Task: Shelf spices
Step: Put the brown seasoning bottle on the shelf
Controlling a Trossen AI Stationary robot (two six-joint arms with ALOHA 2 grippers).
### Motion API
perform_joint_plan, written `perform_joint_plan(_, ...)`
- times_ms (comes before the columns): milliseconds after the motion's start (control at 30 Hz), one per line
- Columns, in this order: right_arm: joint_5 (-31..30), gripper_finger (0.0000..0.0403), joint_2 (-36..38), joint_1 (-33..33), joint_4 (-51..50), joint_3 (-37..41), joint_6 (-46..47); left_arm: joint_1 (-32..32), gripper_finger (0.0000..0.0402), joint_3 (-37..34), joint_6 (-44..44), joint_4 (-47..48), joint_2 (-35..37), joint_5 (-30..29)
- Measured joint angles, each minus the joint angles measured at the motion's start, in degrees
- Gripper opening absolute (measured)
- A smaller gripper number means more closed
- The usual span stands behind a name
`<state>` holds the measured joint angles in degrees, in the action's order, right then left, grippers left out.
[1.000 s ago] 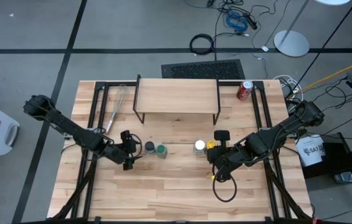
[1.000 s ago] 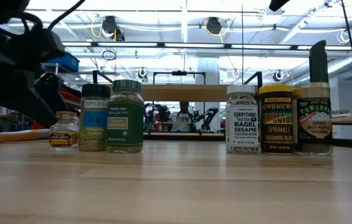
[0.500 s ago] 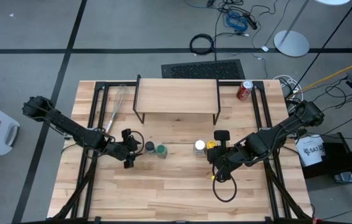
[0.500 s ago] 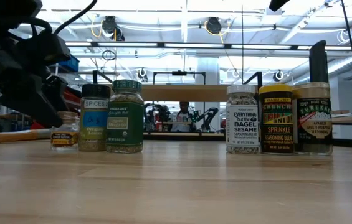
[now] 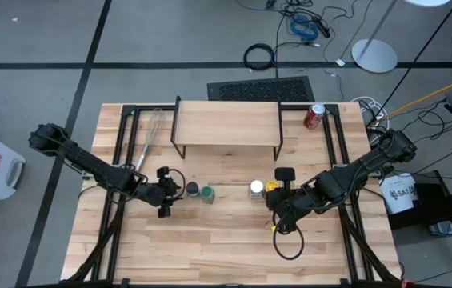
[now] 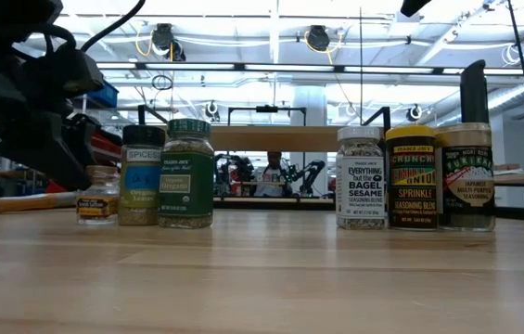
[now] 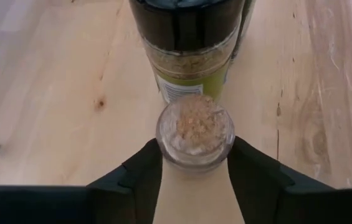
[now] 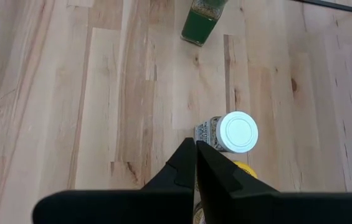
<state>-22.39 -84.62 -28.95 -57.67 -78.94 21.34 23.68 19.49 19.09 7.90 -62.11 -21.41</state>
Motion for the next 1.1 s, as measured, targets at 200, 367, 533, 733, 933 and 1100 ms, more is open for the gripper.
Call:
perform_joint_plan(200,0.0,0.0,0.0,0.0,0.0,0.0,-0.22,0.0,0.0162,0.0,-0.01,0.07,0.0,0.15)
perform_joint_plan(367,0.0,0.0,0.0,0.0,0.0,-0.01,-0.22,0.0,0.0161,0.0,1.0,-0.17,0.0,0.37)
perform_joint_plan(533,-0.01,0.0,0.0,0.0,0.0,0.0,-0.22,0.0,0.018,0.0,1.16,-1.72,0.0,0.37)
perform_joint_plan(733,-0.01,0.0,0.0,0.0,0.0,0.0,-0.22,0.0,0.0238,0.0,1.32,-1.88,0.0,-0.07)
perform_joint_plan(933,-0.02,0.0,0.0,0.0,0.0,0.0,-0.22,0.01,0.0262,0.0,1.04,-3.59,0.0,-0.53)
perform_joint_plan(1100,-0.01,0.0,0.0,-0.02,0.01,-0.01,-0.2,0.0,0.0263,0.02,0.15,-4.1,-0.02,-0.94)
